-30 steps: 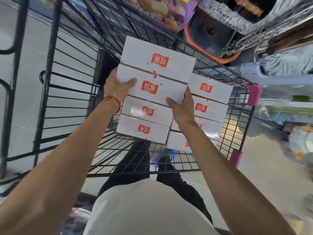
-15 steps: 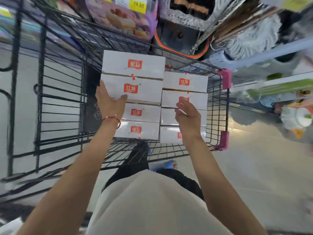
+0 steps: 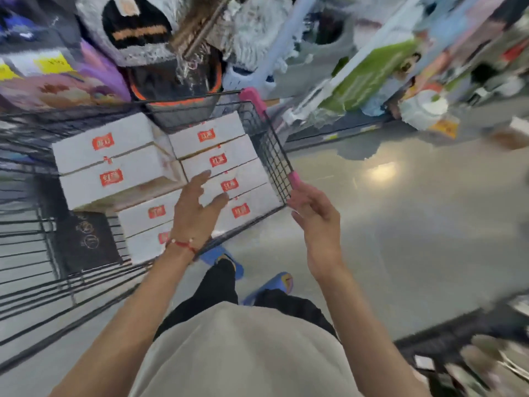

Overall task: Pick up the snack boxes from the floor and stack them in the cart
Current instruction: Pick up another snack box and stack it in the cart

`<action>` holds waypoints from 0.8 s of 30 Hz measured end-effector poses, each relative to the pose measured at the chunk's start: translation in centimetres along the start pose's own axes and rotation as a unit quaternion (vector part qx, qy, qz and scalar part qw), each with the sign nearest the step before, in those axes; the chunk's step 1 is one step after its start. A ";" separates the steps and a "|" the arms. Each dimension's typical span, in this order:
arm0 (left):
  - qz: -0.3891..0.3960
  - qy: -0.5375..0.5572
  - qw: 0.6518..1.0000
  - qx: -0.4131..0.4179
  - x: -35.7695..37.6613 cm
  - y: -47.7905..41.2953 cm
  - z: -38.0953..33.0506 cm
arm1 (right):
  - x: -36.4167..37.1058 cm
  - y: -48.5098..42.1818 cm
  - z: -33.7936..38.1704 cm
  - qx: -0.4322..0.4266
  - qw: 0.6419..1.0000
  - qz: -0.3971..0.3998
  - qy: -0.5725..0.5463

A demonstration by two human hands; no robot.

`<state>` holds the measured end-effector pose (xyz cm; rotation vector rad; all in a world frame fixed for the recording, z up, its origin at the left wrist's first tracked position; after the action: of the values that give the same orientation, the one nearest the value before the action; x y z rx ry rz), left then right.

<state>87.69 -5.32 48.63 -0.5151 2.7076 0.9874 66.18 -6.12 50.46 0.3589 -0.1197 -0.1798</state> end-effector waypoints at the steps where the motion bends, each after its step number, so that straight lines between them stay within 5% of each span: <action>1: 0.016 -0.010 1.000 0.012 1.5 0.8 -0.6 | -1.4 0.4 0.1 -0.001 1.000 -0.009 -0.007; 16: 0.319 -0.180 0.912 0.182 28.8 16.0 -5.3 | -26.5 8.3 0.9 -0.048 0.949 -0.293 -0.108; 24: 0.427 -0.232 0.854 0.187 39.0 18.9 -5.6 | -34.6 9.1 0.3 -0.037 0.893 -0.420 -0.158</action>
<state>44.08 -5.25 51.53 0.9571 2.5165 0.5620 33.78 8.98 51.08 0.2831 -0.2739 -1.1033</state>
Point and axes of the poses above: each hand's wrist, its own y-axis away from the middle knuckle, its own x-axis out of the palm, z = x × y, the point moved 1 cm from there along -y, towards the middle knuckle, and after that the axes turned 9 degrees about -x, right-handed, at the moved point
